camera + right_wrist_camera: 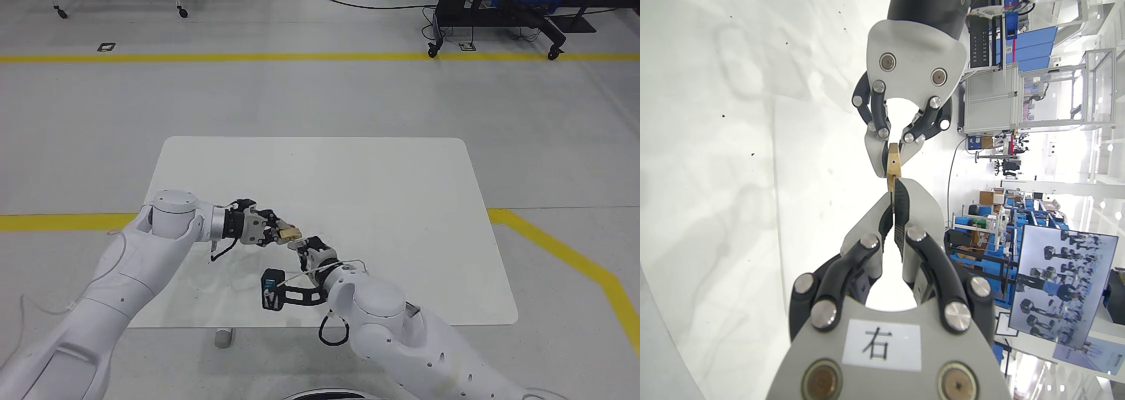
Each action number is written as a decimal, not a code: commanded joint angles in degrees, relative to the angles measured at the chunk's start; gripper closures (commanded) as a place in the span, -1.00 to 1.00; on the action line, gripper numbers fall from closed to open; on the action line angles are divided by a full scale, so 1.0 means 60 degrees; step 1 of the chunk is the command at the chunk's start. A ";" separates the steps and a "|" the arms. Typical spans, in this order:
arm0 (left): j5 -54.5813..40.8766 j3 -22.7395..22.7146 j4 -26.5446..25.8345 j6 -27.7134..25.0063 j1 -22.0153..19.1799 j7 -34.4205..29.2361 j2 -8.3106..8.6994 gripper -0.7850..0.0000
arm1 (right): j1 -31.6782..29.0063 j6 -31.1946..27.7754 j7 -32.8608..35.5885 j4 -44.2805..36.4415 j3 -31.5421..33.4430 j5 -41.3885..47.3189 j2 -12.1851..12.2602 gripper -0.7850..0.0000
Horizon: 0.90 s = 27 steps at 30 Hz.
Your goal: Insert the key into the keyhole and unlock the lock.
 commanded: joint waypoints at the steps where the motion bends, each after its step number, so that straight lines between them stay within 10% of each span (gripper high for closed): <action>1: 0.0017 -0.0021 -0.0024 0.0008 0.0025 -0.0003 0.0003 1.00 | 0.0022 -0.0013 0.0017 0.0038 -0.0017 0.0011 -0.0030 1.00; 16: 0.0059 -0.0171 -0.0134 0.0013 0.0158 -0.0209 0.0022 1.00 | 0.0287 0.0141 0.0066 0.0526 0.0080 0.0549 -0.0294 1.00; 21: 0.0013 -0.0242 -0.0073 0.0006 0.0159 -0.0271 0.0021 1.00 | 0.0299 0.0129 0.0130 0.0530 0.0124 0.0622 -0.0349 -0.86; 27: -0.0030 -0.0307 -0.0025 -0.0199 0.0147 -0.0242 -0.0004 1.00 | 0.0154 0.0045 -0.0041 0.0325 0.0228 0.0626 -0.0350 -1.00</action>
